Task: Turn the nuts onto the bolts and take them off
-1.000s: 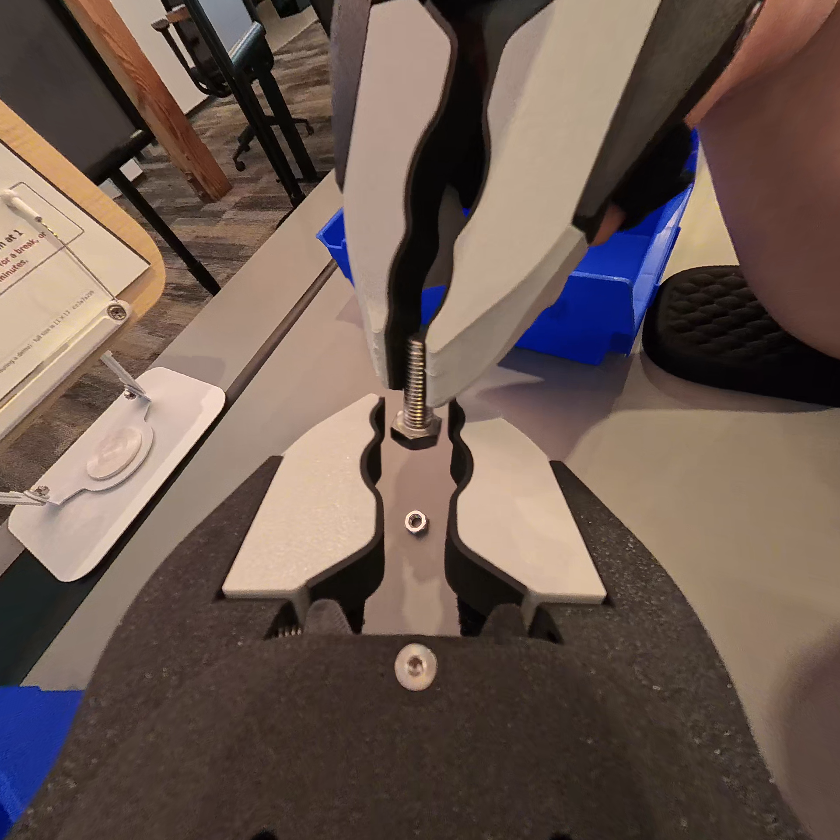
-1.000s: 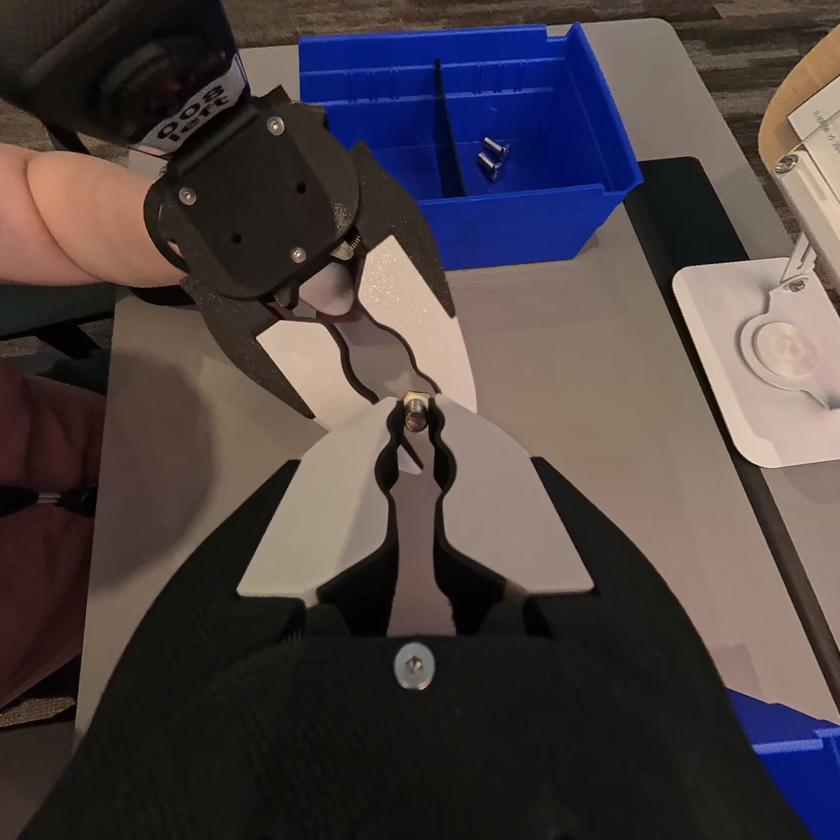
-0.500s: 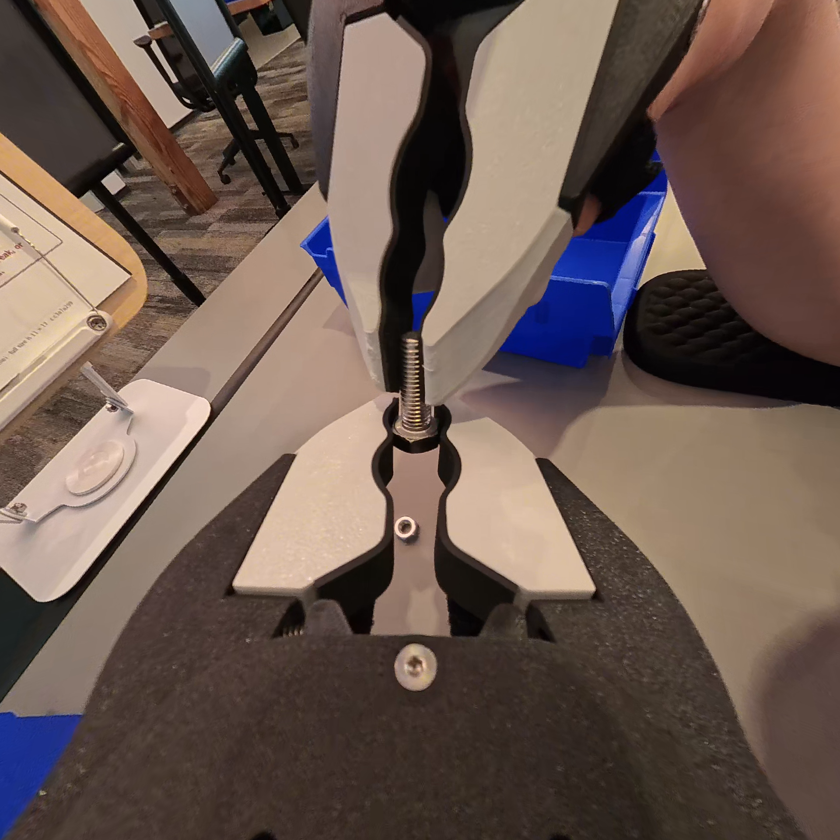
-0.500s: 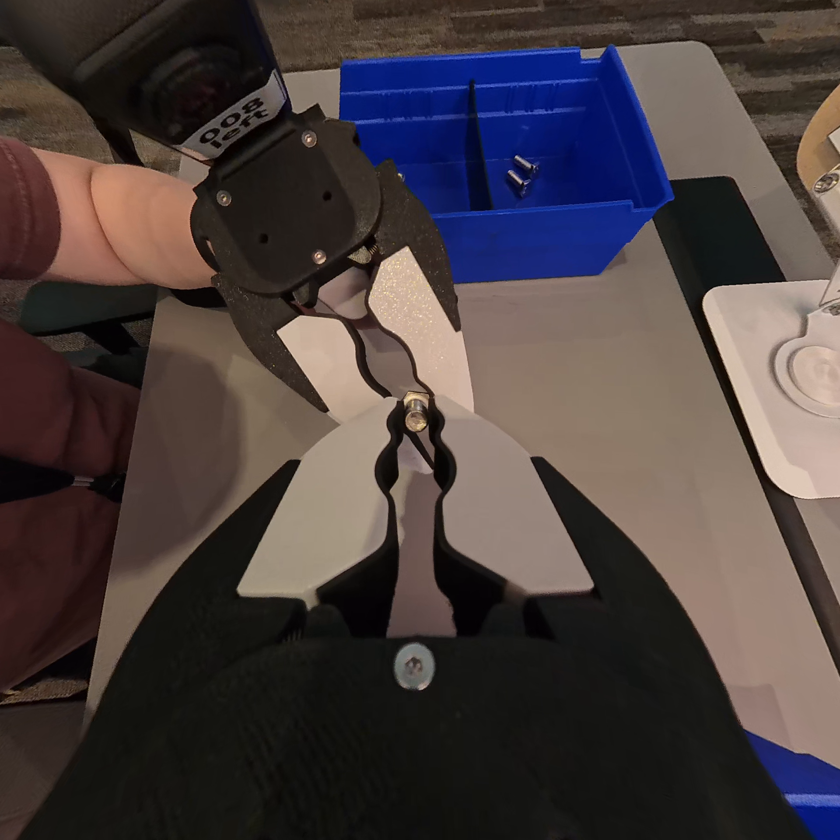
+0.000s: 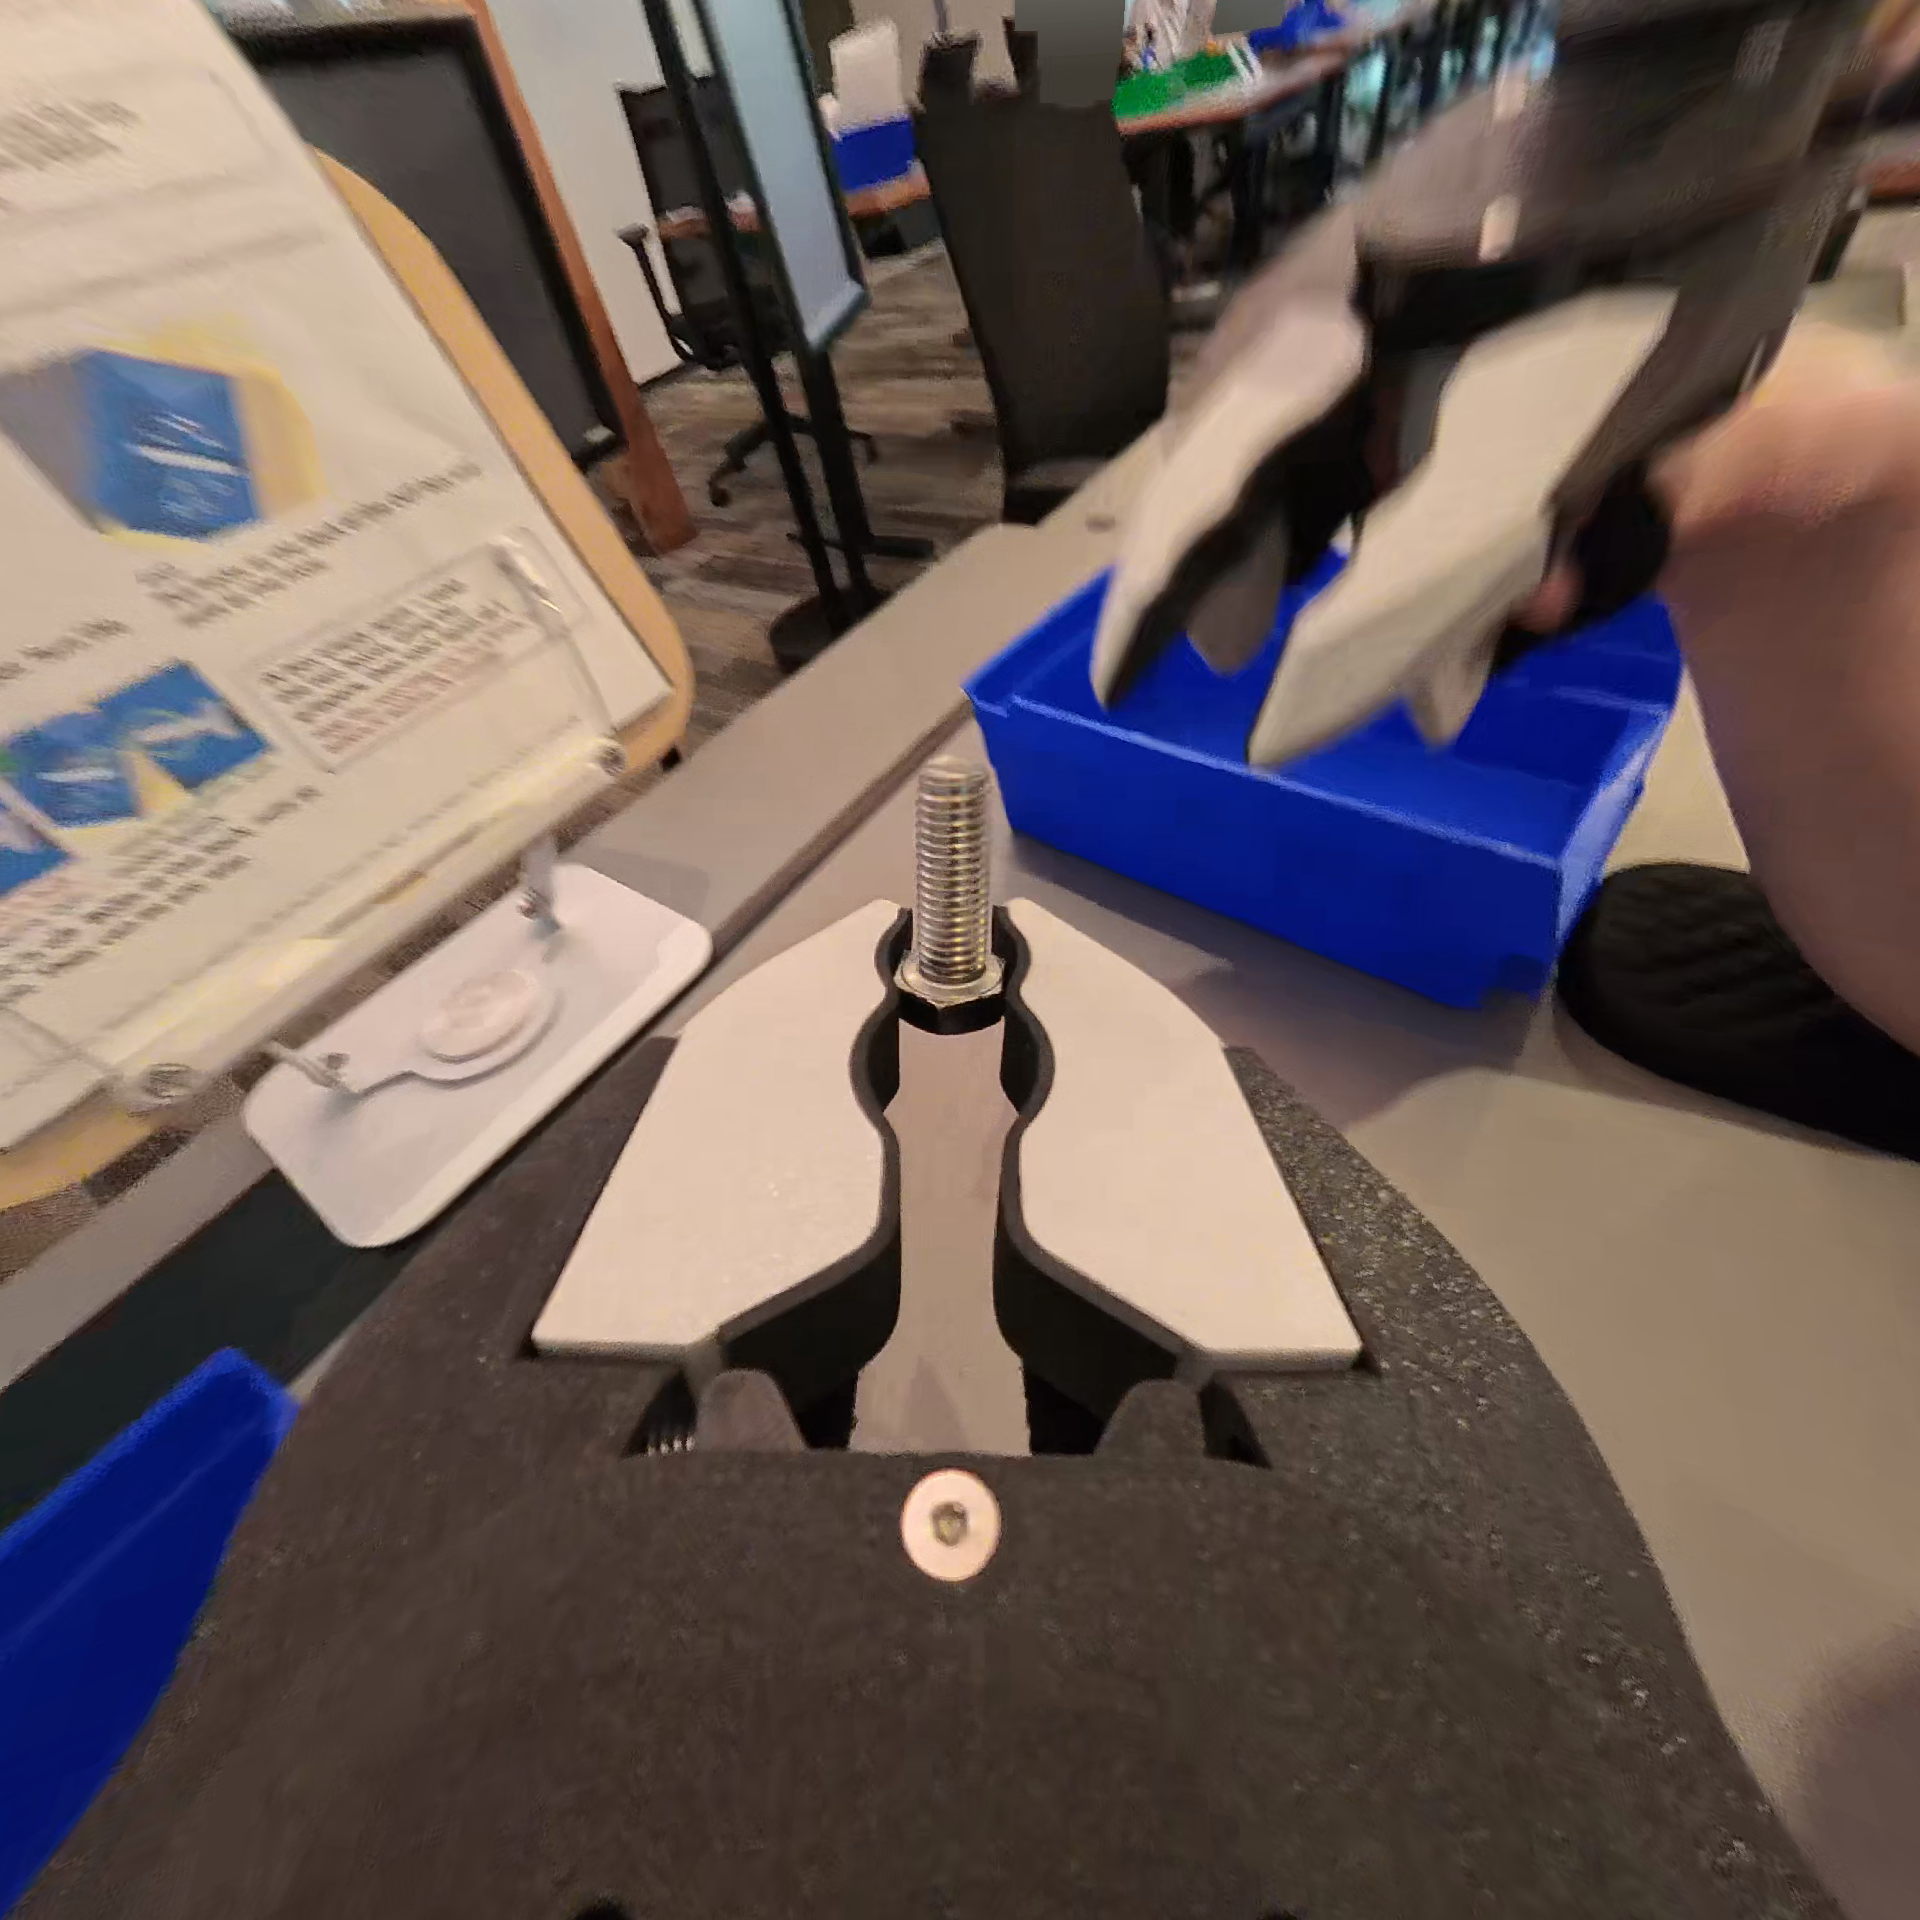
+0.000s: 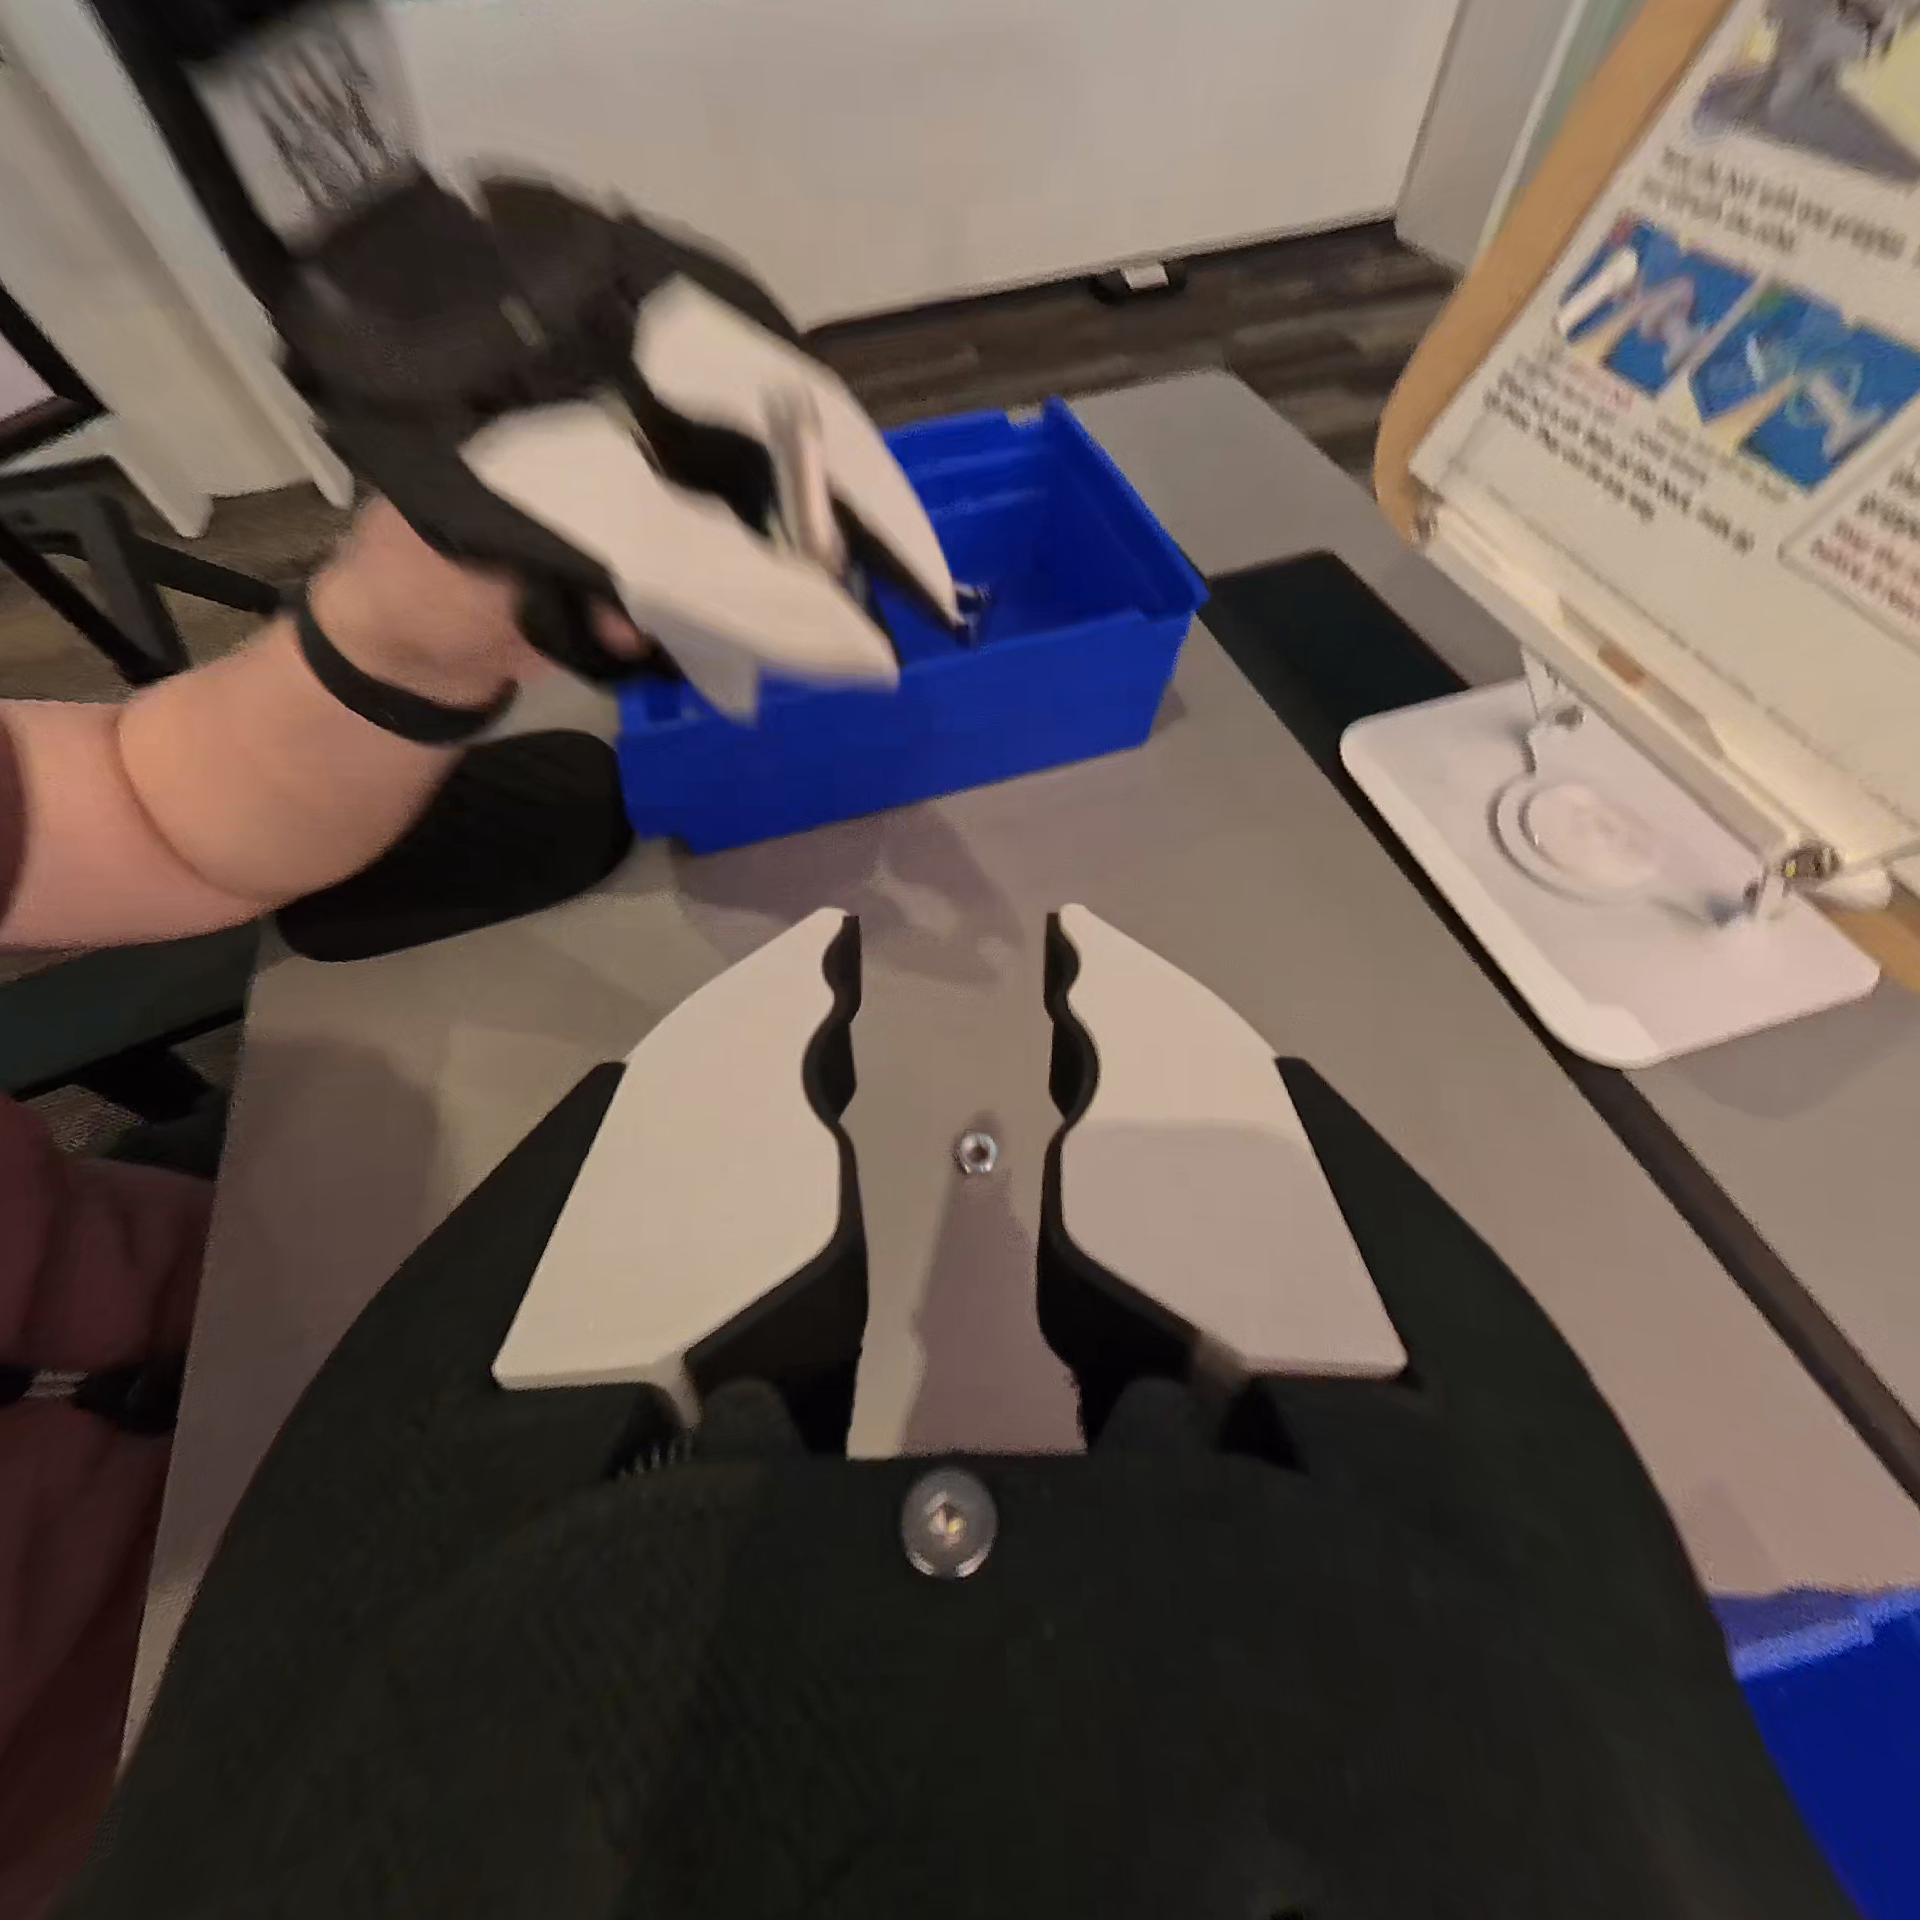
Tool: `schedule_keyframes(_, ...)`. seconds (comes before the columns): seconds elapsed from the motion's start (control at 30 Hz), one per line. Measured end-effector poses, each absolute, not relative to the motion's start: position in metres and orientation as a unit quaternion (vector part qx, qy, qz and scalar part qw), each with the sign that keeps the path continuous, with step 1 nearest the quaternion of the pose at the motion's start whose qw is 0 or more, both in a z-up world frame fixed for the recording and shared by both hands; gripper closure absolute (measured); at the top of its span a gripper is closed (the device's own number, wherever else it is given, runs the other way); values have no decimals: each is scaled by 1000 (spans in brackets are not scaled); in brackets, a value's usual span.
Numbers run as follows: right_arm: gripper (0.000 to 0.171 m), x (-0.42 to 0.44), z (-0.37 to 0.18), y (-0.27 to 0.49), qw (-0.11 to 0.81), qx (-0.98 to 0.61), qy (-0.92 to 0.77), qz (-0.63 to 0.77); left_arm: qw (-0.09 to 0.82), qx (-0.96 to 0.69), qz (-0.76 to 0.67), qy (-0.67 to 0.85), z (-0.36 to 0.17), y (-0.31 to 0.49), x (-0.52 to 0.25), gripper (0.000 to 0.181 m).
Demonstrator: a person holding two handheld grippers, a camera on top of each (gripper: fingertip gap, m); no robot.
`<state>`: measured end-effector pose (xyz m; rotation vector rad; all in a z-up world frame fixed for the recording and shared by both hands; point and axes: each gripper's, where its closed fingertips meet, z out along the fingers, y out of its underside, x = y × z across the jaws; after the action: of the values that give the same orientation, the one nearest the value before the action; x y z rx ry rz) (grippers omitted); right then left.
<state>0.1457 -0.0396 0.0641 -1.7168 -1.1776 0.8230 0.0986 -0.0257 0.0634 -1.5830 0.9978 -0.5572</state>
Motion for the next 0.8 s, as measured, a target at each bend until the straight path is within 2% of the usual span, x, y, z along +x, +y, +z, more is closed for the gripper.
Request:
schedule_keyframes(0.2,139,120,-22,-18,367,-784,-436,245,612,-643,-296,352,131,-15,56,167)
schedule_keyframes(0.33,140,122,-96,-36,267,-790,-540,116,621,-632,-307,348,136,-21,35,168)
schedule_keyframes(0.4,140,125,-120,-45,228,-735,-634,74,617,-630,-313,352,135,-23,29,168)
schedule_keyframes(0.57,154,108,-127,-49,207,-635,-740,72,609,-621,-339,358,135,-32,23,168)
schedule_keyframes(0.8,146,113,-147,-40,106,-637,-760,72,611,-601,-362,366,150,-45,13,168)
